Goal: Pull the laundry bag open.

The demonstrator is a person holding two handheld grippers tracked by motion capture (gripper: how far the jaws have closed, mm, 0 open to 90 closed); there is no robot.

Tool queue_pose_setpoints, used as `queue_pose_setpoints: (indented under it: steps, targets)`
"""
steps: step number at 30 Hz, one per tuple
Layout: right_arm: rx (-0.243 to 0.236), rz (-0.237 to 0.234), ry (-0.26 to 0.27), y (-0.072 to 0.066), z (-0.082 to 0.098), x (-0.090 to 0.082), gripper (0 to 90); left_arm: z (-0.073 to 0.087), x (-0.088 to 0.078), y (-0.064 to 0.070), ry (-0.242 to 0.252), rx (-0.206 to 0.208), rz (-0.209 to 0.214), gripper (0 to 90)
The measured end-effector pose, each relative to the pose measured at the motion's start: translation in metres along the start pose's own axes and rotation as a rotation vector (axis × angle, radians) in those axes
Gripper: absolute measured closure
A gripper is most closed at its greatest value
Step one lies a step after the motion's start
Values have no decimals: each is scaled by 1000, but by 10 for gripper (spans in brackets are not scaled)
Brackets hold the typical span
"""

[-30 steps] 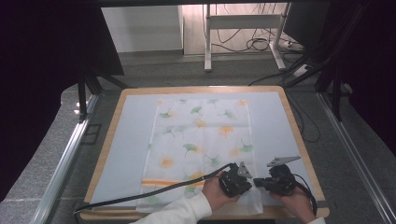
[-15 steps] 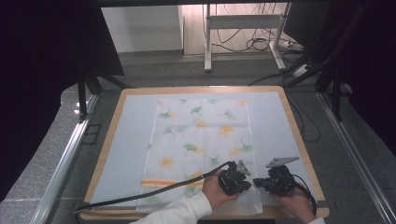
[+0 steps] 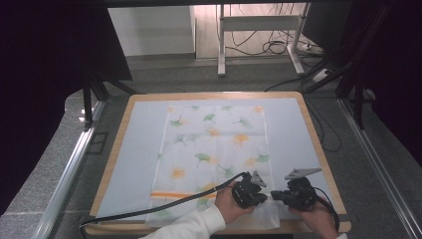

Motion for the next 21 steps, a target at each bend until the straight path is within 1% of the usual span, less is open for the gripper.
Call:
queue_pose_setpoints:
  steps: [2,4,6,9,11,16,18,20,21]
  targets:
    - [8,16,-20,-1,4,4,898,0,0,0,0,3,0,900]
    - [26,24,-21,1,4,5,898,0,0,0,1,3,-1,900]
    - [31,36,-24,0,4,7,899,0,0,0,0,1,-1,900]
    - [28,54,-19,-2,5,7,900,0,0,0,-1,0,-2,900]
    - [29,54,-12,-2,6,7,900,1,-1,0,-2,1,-4,900]
    - [10,70,-10,-4,6,7,900,3,-4,-1,0,-12,-1,900]
    - [6,72,-11,-4,6,7,900,5,-5,-2,8,-22,4,900]
    - [2,73,-14,-4,6,7,900,8,-6,-5,15,-46,22,900]
    - [3,72,-14,-4,6,7,900,9,-7,-6,17,-46,24,900]
Point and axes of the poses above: each handheld gripper's, and its own axes: x roughly forward along the jaws, z roughly out of its underside, y roughly to its right, the point moved 3 cm from there along x, roughly forward along the jaws, and after that the axes turned 9 degrees about x, right-handed, at the moved point
